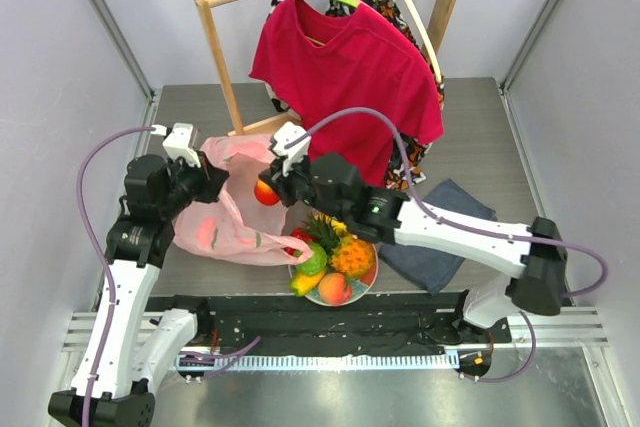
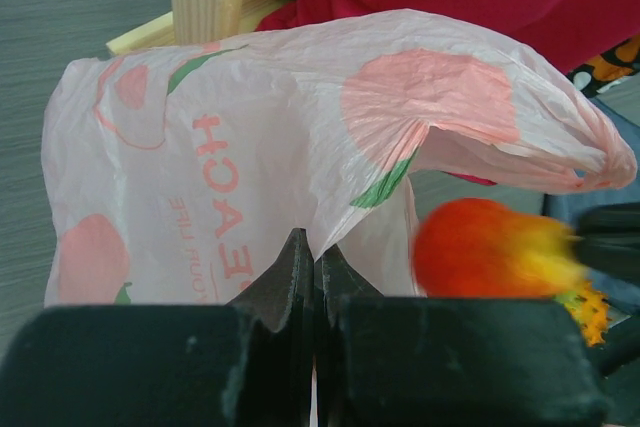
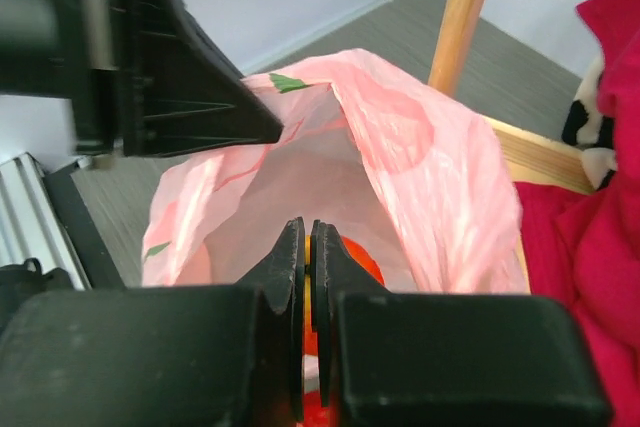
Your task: Place the fruits into the plastic bag
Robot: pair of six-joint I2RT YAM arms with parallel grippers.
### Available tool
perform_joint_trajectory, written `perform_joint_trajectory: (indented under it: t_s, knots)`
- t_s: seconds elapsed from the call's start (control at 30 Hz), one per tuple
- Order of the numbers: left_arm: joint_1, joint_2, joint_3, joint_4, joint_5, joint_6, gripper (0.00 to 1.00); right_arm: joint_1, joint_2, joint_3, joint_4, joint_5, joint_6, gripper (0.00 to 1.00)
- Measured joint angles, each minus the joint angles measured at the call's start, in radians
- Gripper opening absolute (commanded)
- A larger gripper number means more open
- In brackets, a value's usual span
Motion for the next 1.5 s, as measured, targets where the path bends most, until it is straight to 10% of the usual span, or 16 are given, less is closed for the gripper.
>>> perform_joint_trajectory:
  t_s: [0.8, 1.5]
  knots:
    - [0.008, 0.0, -0.008, 0.064, 0.137, -0.036, 0.0, -0.09, 0.463, 0.147, 0.274, -0.32, 0.276, 0.01]
    - [0.013, -0.124, -0.044, 0.115, 0.01, -0.032, 0.0, -0.16, 0.583, 0.271, 0.003, -0.161, 0.335, 0.01]
